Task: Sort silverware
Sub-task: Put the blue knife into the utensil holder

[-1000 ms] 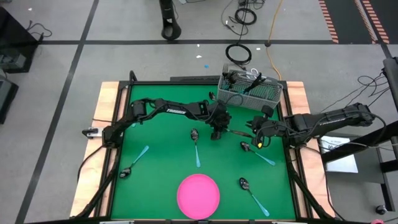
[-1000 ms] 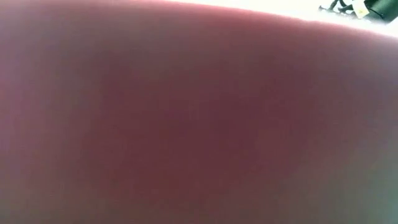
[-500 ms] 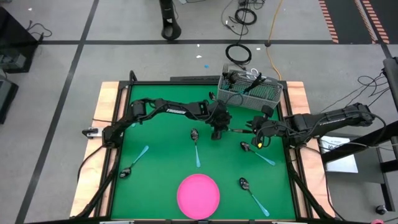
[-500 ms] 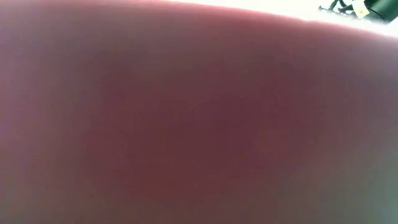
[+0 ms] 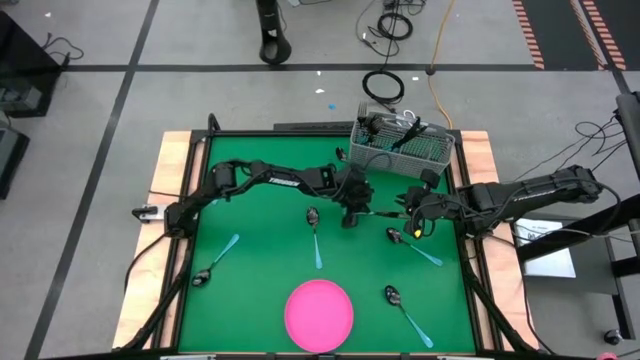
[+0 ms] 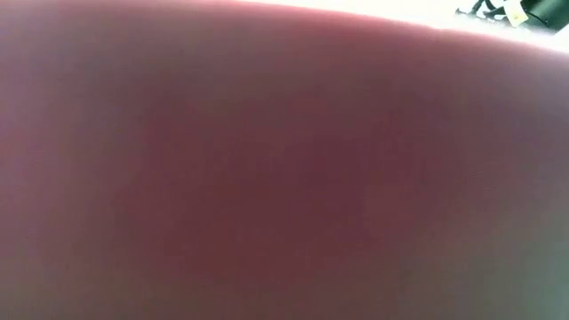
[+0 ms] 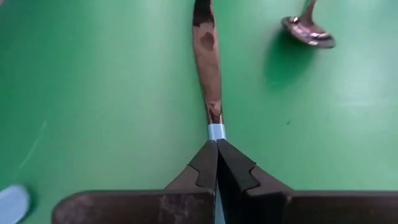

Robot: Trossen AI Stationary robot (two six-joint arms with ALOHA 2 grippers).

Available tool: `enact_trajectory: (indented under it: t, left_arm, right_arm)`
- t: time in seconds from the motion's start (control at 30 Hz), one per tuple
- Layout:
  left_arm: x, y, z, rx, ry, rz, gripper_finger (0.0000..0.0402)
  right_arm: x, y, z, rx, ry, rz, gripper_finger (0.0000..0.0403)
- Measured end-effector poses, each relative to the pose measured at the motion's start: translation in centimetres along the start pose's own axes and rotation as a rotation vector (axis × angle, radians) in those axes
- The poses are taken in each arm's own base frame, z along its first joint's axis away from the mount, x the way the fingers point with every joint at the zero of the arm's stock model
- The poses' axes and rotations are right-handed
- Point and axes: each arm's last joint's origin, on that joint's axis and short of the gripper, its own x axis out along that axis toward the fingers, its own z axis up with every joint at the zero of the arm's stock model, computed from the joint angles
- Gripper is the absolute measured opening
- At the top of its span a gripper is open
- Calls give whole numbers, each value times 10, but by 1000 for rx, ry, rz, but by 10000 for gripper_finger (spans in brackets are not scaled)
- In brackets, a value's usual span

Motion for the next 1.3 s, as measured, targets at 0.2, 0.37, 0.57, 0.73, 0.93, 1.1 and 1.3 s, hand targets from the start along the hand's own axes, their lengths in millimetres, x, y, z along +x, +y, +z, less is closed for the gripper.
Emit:
enact_trajectory:
  t: [0.2, 0.37, 0.57, 0.73, 0.93, 1.1, 1.3]
  left_arm:
    - [3, -8, 9, 49, -61, 37, 44]
    - [4, -9, 9, 48, -47, 63, 100]
    - [5, -11, 13, 40, -86, 68, 139]
    - [7, -23, 23, 76, -144, 77, 146]
    - [10, -23, 21, 79, -132, 114, 146]
    - [20, -19, 11, 64, -125, 117, 146]
    - [26, -18, 4, 49, -94, 118, 146]
  right_arm:
    - [0, 0, 0, 0, 0, 0, 50]
    - [0, 0, 0, 0, 0, 0, 50]
    - [0, 0, 0, 0, 0, 0, 50]
    - [0, 0, 0, 0, 0, 0, 50]
    - [0, 0, 1, 9, -8, 3, 50]
    - [0, 0, 1, 15, -13, 6, 50]
    - [0, 0, 2, 20, -13, 8, 50]
